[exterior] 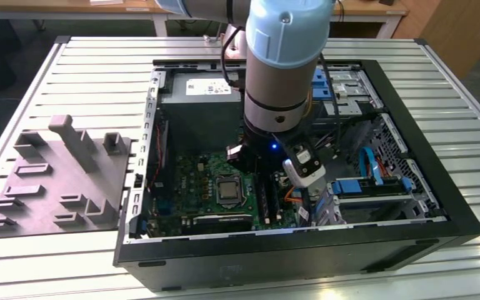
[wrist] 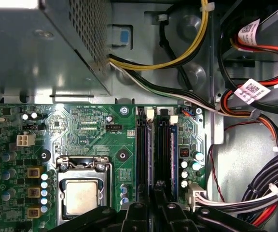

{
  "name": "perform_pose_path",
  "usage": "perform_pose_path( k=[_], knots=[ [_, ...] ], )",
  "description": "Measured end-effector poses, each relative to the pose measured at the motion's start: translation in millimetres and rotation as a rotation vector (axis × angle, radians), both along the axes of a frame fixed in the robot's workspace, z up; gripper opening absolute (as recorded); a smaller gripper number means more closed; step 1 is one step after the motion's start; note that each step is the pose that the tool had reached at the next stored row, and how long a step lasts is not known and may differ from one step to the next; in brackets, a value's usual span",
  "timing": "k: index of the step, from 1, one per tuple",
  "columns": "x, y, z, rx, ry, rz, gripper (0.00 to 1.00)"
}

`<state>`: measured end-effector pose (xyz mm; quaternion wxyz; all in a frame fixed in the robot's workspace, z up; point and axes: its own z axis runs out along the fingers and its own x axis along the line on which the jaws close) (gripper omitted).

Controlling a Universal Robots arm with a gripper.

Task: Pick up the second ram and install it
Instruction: 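Insert the second ram into the second slot, then press down the second ram until it locks into place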

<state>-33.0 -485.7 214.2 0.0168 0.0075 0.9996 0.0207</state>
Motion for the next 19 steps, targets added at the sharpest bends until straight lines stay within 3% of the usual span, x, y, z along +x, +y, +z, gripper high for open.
perform_pose_path(
  k=[9,19],
  knots=[
    [0.0,-0.2,28.1,-0.0013,0.0003,0.000,0.19],
    [0.0,-0.1,29.2,-0.0014,0.0003,0.000,0.19]
  ],
)
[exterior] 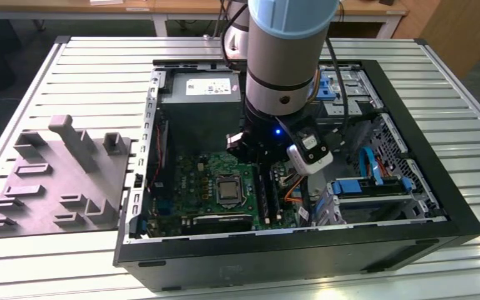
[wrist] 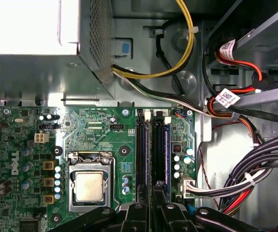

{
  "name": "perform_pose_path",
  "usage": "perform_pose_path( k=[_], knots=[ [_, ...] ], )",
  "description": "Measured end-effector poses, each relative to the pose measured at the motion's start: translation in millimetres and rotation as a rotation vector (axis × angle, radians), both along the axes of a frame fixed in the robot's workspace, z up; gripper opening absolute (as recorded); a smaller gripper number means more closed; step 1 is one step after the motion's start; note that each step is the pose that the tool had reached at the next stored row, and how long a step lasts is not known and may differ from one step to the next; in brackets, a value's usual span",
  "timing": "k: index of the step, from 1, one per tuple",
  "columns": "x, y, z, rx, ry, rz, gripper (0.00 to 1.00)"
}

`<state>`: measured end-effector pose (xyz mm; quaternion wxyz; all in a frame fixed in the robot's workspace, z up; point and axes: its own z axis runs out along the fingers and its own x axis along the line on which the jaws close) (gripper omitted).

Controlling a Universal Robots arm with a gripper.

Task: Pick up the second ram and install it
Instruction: 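Press down the second ram until it locks into place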

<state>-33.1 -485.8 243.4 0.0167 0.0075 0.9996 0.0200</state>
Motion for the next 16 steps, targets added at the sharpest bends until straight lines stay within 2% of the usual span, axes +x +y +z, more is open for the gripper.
perform_pose_path(
  k=[10,11,12,16],
  knots=[
    [0.0,0.0,0.0,0.0000,0.0000,0.000,0.19],
    [0.0,0.0,0.0,-0.0001,0.0000,0.000,0.18],
    [0.0,0.0,0.0,-0.0001,0.0000,0.000,0.11],
    [0.0,0.0,0.0,-0.0001,0.0000,0.000,0.10]
  ],
)
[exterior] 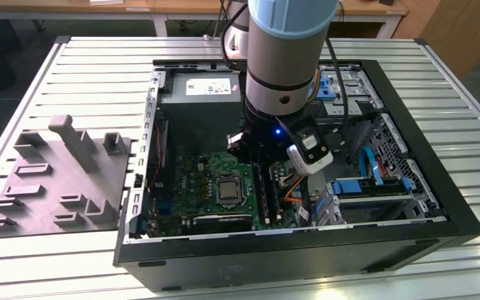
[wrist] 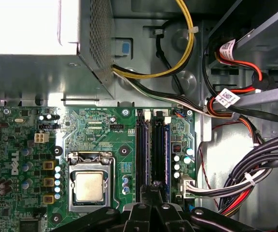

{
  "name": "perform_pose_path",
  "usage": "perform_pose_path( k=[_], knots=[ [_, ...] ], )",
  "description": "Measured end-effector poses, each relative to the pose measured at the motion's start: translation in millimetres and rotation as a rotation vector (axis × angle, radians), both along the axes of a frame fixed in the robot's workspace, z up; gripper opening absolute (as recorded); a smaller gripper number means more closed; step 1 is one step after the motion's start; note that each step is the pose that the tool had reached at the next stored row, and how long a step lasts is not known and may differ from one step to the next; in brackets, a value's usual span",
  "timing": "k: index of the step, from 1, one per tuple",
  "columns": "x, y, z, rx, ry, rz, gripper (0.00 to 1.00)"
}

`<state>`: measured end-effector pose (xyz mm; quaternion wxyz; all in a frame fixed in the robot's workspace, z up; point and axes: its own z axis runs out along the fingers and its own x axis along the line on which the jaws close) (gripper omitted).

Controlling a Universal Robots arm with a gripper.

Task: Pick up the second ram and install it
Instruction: 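Press down the second ram until it locks into place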

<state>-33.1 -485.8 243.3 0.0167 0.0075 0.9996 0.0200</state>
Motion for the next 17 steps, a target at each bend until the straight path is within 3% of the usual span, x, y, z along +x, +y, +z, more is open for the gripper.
perform_pose_path(
  k=[9,14,17],
  knots=[
    [0.0,1.2,0.1,-0.0002,0.0000,0.000,0.10],
    [0.0,8.0,0.0,0.0000,-0.0001,0.000,0.10],
    [0.0,14.4,0.0,-0.0001,0.0000,0.000,0.10]
  ],
)
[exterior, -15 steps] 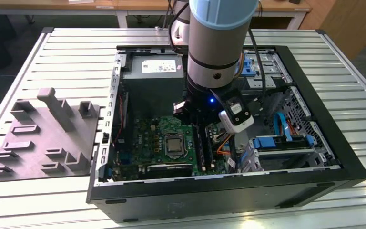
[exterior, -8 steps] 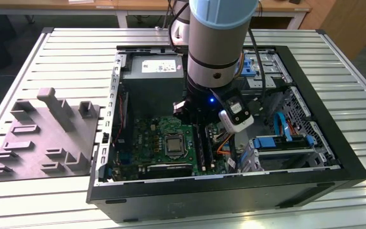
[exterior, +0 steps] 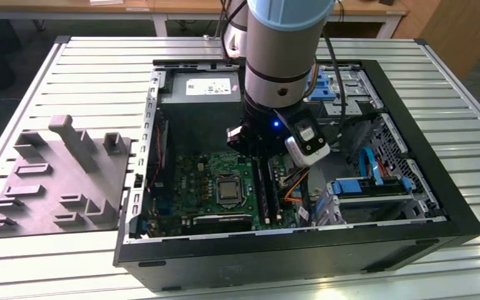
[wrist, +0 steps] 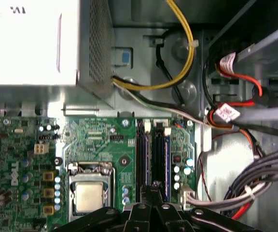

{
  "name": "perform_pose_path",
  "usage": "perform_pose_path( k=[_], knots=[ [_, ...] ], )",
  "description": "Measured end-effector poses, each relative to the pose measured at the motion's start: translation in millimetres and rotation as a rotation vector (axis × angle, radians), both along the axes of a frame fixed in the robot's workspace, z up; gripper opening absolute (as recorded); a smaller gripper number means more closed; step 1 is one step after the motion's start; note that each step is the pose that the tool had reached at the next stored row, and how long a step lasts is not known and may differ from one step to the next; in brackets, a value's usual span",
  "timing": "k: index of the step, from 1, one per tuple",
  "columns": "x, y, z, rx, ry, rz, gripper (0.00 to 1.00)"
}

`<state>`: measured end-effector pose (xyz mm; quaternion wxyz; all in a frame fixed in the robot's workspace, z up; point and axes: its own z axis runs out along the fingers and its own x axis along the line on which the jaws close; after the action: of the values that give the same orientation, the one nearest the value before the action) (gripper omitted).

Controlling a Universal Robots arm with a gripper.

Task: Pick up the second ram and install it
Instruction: 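Press down the second ram until it locks into place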

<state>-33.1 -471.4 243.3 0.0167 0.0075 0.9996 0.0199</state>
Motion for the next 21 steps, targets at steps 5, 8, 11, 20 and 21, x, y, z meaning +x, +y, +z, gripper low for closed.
perform_pose_path(
  k=[5,8,11,20,21],
  knots=[
    [0.0,12.7,0.0,0.0000,0.0000,0.000,0.10],
    [0.0,16.8,-0.2,-0.0001,0.0001,0.000,0.10],
    [0.0,22.8,-1.6,0.0000,0.0000,0.000,0.10],
    [0.0,29.8,-6.7,0.0000,0.0000,0.000,0.10],
    [0.0,29.9,-7.0,0.0000,0.0000,0.000,0.10]
  ],
)
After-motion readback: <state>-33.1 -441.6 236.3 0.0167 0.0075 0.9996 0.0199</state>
